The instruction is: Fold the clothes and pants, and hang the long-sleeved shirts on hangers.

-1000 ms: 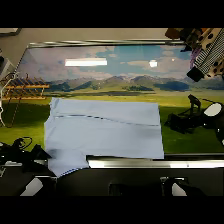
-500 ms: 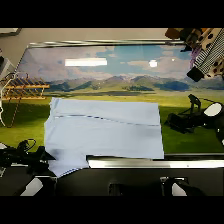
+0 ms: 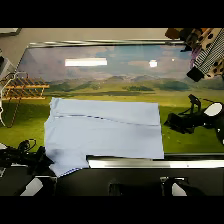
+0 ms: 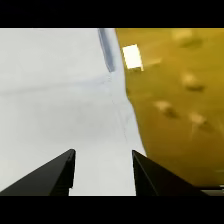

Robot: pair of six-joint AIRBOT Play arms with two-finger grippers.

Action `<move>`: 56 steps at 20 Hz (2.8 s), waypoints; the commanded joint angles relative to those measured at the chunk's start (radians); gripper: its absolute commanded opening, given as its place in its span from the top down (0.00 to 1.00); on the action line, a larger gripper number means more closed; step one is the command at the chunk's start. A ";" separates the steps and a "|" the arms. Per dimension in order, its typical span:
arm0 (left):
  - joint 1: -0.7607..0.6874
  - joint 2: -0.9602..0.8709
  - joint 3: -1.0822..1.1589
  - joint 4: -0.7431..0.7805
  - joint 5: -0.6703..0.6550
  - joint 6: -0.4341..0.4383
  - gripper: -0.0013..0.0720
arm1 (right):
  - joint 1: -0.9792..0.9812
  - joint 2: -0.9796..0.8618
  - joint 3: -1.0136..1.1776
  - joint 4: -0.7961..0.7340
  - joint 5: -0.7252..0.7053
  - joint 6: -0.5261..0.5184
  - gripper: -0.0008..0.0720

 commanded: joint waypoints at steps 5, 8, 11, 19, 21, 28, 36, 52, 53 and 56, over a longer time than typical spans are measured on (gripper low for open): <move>0.000 0.001 0.034 -0.010 0.004 0.011 0.96 | -0.190 -0.082 0.045 -0.002 0.152 0.016 0.40; 0.000 0.001 0.067 -0.015 0.006 0.011 0.96 | -0.201 -0.137 -0.080 0.008 0.163 -0.080 0.25; 0.000 0.001 0.101 -0.036 0.007 0.011 0.96 | -0.201 -0.159 -0.178 -0.006 0.129 -0.122 0.25; 0.000 0.001 0.121 -0.035 0.008 0.011 0.96 | -0.201 -0.159 -0.294 0.048 0.076 -0.161 0.26; 0.000 0.001 0.121 -0.035 0.008 0.014 0.96 | -0.201 -0.159 -0.320 0.056 0.078 -0.168 0.27; 0.000 0.001 0.121 -0.035 0.009 0.014 0.96 | -0.201 -0.159 -0.330 0.080 0.137 -0.193 0.50; -0.004 0.001 0.162 -0.051 0.014 0.014 0.96 | -0.086 -0.116 -0.329 0.103 0.130 -0.217 0.95; -0.361 -0.358 0.732 -0.163 0.175 -0.025 0.96 | 0.120 -0.170 0.188 0.072 -0.143 -0.056 0.95; -0.378 -0.403 0.787 -0.163 0.175 -0.027 0.96 | 0.120 -0.196 0.204 0.073 -0.154 -0.056 0.95; -0.414 -0.533 0.972 -0.163 0.163 -0.060 0.96 | 0.120 -0.270 0.267 0.093 -0.168 -0.061 0.95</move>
